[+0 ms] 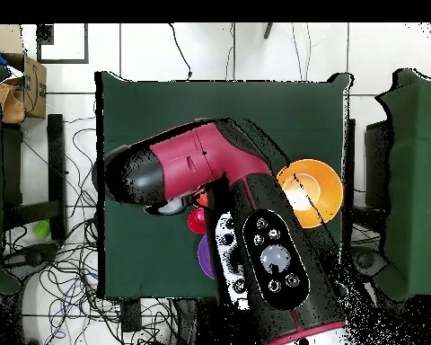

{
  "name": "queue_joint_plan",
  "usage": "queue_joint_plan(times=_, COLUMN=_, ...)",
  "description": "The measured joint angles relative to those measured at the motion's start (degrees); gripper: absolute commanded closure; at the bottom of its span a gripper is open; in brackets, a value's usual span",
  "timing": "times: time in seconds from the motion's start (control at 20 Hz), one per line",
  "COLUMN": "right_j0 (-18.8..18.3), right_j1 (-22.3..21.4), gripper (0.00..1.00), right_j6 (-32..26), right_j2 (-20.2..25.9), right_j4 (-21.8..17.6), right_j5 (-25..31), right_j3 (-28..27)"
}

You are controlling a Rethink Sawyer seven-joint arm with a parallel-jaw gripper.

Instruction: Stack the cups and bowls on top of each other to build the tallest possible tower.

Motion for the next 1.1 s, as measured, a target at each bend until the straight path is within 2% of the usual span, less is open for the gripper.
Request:
queue_joint_plan(times=0.45, right_j0=0.8, right_j1=1.7, gripper=1.00, right_j6=0.0, right_j2=0.0, right_j4=-3.3, right_j5=-2.1, right_j3=0.0)
queue_joint_plan(times=0.65, right_j0=2.6, right_j1=4.8, gripper=1.00, right_j6=0.0, right_j2=-0.6, right_j4=-6.7, right_j5=-5.0, right_j3=-0.1)
queue_joint_plan(times=1.1, right_j0=5.8, right_j1=10.5, gripper=1.00, right_j6=0.0, right_j2=-1.4, right_j4=-9.8, right_j5=-8.9, right_j3=-0.2)
